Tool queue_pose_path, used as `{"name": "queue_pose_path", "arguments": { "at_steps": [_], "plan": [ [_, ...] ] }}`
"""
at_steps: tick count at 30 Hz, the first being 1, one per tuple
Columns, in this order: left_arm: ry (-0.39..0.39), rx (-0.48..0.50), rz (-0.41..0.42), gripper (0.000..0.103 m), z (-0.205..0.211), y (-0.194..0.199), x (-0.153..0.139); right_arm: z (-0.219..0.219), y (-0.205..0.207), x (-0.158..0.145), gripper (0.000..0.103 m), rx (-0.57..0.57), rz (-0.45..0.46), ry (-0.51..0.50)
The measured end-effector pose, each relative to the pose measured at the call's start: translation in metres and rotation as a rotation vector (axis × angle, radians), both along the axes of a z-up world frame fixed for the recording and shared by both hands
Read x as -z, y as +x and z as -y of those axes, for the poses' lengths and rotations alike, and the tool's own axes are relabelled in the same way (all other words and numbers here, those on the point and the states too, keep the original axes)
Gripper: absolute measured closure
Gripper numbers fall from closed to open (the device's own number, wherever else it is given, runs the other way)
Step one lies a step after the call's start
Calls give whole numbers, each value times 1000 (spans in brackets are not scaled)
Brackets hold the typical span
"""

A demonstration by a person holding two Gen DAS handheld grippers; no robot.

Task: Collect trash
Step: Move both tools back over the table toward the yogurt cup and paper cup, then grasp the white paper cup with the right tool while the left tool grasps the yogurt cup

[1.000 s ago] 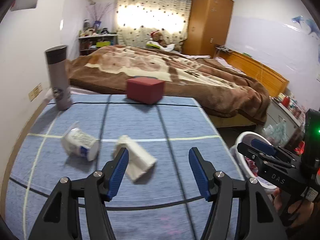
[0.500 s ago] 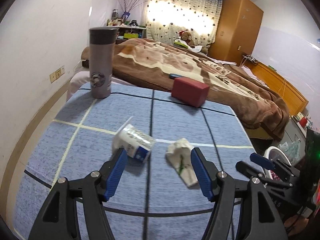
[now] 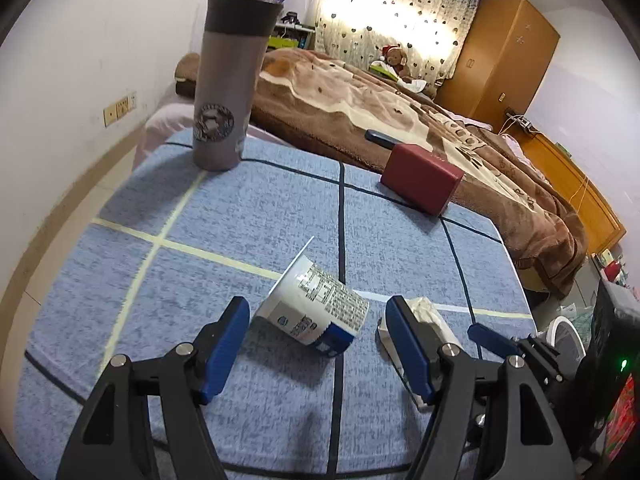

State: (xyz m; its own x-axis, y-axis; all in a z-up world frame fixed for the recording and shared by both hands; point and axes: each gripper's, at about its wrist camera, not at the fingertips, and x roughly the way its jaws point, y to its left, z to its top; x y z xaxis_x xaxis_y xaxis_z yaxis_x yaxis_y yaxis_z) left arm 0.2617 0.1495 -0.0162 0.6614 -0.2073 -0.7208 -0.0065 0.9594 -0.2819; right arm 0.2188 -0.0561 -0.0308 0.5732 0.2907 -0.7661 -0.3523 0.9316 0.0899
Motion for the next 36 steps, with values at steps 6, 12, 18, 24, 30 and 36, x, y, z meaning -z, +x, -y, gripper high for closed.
{"name": "queue_pose_path", "arguments": {
  "at_steps": [6,12,18,24,30,36],
  "plan": [
    [-9,-14,-35,30,1,18,11,-1,6,5,43,1,-30,-21],
    [-28,-23,-67,30,3,35,19,0,6,7,43,-4,-39,-7],
    [-28,-21,-91,30,8,39,29,1,7,5,63,5,-29,-5],
    [-60,-38,-104,30,2,45,34,9,12,5,67,48,-26,4],
    [-42,10,-118,31,6,39,31,11,15,6,68,62,-26,8],
    [19,130,-132,37,13,33,21,13,17,7,68,69,-28,20]
  ]
}}
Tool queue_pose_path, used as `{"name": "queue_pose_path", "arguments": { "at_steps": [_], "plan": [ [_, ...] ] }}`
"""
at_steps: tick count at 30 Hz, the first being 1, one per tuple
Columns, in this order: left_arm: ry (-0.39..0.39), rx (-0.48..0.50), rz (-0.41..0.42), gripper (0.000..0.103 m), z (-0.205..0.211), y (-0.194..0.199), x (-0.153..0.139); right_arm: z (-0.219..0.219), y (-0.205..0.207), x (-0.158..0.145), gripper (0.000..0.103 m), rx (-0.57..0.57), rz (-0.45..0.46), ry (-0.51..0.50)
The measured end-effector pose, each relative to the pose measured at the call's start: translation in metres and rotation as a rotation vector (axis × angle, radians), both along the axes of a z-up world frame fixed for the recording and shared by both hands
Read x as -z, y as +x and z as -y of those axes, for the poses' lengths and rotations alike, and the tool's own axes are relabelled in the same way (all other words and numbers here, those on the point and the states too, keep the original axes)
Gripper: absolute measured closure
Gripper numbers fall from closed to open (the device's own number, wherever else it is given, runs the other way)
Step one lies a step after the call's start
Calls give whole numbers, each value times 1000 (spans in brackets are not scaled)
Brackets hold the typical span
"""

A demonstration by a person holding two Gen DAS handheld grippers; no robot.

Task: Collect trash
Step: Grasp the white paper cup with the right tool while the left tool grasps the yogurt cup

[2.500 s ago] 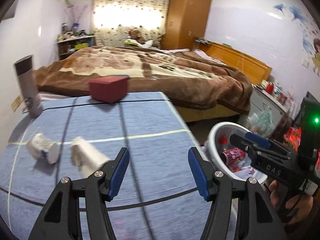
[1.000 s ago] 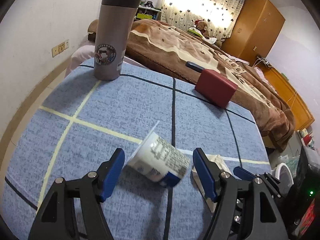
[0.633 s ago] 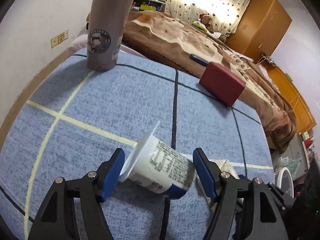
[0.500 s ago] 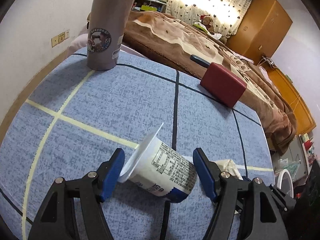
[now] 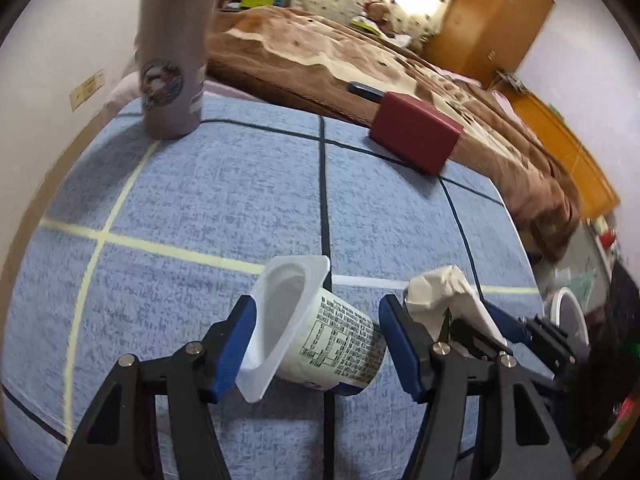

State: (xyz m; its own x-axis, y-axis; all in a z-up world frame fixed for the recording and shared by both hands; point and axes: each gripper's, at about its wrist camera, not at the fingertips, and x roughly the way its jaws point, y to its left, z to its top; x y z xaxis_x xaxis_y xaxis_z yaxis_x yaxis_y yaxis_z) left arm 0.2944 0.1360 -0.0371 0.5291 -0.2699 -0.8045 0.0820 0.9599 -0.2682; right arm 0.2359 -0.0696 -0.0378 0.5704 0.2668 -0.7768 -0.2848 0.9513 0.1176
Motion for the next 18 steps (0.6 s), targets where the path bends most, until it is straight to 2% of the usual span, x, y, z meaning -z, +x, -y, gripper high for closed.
{"name": "queue_pose_path", "arguments": {
  "at_steps": [2,6,9,12,15,17,18],
  "plan": [
    [23,-29,0,37,2,2,0,0,1,0,68,9,1,9],
    [-86,-94,7,37,1,9,9,3,0,1,68,11,-1,14],
    [-79,-157,26,37,4,14,12,5,-1,0,68,16,1,8],
    [-113,-112,38,37,14,16,10,11,-1,0,68,32,2,14],
    [-79,-102,69,37,11,9,0,16,0,1,68,42,-1,16],
    [-57,-86,37,37,8,5,2,17,0,1,68,42,1,16],
    [-73,-75,34,37,5,1,2,17,0,1,68,43,0,21]
  ]
}}
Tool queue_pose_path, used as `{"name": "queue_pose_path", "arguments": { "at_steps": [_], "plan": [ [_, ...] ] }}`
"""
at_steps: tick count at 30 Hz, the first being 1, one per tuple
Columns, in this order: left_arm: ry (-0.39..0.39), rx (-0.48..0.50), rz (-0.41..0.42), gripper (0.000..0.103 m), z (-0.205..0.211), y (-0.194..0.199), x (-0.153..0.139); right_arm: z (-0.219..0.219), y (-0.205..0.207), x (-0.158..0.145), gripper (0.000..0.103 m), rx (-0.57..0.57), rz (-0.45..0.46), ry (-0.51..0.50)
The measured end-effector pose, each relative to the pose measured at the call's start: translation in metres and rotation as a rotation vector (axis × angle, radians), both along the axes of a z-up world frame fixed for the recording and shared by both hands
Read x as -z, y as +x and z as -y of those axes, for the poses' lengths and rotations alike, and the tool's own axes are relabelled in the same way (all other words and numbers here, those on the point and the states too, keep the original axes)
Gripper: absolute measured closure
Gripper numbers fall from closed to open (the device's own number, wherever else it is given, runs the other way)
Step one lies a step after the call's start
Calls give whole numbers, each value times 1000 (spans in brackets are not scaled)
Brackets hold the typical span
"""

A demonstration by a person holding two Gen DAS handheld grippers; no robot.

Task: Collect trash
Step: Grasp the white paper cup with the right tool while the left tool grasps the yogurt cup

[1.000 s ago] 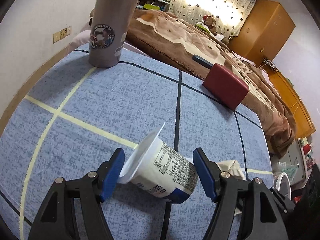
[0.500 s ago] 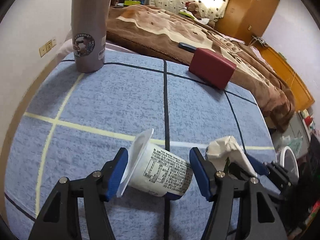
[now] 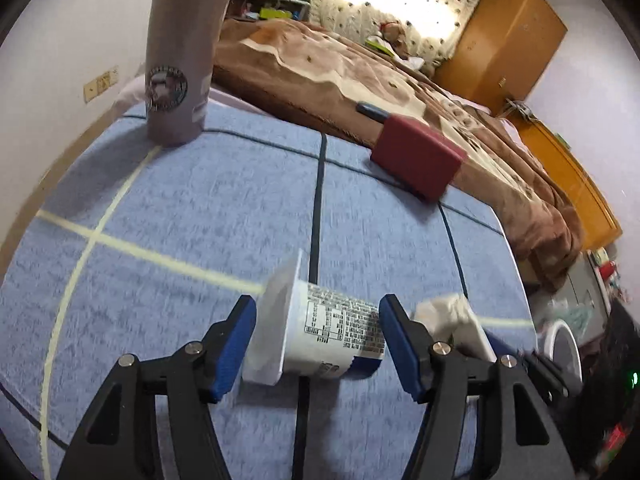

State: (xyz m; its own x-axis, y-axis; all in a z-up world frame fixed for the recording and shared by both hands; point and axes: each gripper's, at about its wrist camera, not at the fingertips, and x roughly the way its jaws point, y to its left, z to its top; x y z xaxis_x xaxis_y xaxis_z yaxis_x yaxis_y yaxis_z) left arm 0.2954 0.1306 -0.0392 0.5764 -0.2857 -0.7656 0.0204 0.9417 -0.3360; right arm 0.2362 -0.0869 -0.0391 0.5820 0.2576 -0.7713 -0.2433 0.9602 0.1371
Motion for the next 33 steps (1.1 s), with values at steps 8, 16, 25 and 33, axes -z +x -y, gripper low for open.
{"name": "queue_pose_path", "arguments": {
  "at_steps": [8,16,25,33],
  "plan": [
    [-13,45,7,37,10,-19,0,3,-3,0,69,14,3,-1],
    [-39,99,40,49,24,-6,3,6,-1,1,69,21,0,-2],
    [2,107,34,82,32,-3,12,6,-2,1,70,19,10,-3],
    [39,105,85,90,34,-17,0,4,-7,-1,81,19,34,-25]
  ]
}}
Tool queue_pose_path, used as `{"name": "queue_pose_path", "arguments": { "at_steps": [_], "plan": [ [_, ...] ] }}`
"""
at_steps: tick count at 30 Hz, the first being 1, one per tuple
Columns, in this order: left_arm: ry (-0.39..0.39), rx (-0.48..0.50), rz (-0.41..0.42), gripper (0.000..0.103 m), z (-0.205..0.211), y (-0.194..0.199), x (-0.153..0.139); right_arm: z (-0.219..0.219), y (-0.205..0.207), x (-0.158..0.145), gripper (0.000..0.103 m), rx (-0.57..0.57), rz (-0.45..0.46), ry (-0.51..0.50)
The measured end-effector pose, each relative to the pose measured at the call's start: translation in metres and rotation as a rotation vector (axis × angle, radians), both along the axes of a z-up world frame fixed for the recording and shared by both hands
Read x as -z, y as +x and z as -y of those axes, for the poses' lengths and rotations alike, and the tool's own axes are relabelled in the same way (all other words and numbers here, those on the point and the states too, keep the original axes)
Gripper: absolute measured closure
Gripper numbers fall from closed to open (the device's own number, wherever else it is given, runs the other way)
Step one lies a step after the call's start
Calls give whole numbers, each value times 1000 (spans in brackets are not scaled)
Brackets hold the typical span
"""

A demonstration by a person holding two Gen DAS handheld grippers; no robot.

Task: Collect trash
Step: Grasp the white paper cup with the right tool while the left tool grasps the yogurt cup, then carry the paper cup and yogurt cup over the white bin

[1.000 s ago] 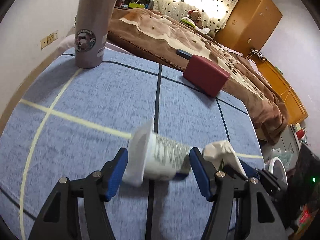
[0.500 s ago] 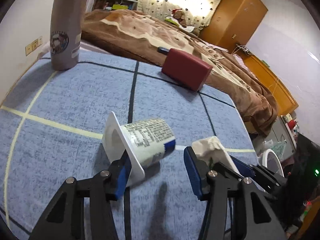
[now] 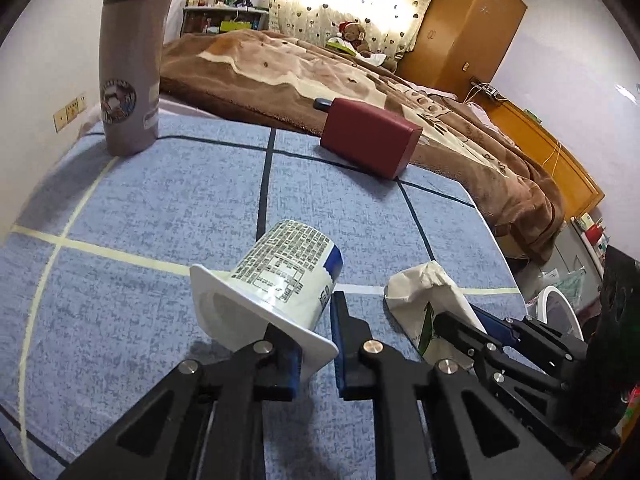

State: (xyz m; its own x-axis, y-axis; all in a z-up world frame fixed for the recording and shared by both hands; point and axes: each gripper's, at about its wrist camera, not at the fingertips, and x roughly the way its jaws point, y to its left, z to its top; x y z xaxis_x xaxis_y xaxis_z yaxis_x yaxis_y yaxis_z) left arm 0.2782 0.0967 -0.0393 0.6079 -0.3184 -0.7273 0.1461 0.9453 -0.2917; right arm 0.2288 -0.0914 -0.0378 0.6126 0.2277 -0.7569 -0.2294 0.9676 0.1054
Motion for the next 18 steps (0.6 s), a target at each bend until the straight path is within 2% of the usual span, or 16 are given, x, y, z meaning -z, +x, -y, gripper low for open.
{"name": "queue_pose_path", "arguments": {
  "at_steps": [18],
  "plan": [
    [-3,13,45,90,18,-39,-20,23,-27,-21,82,46,49,48]
  ]
}}
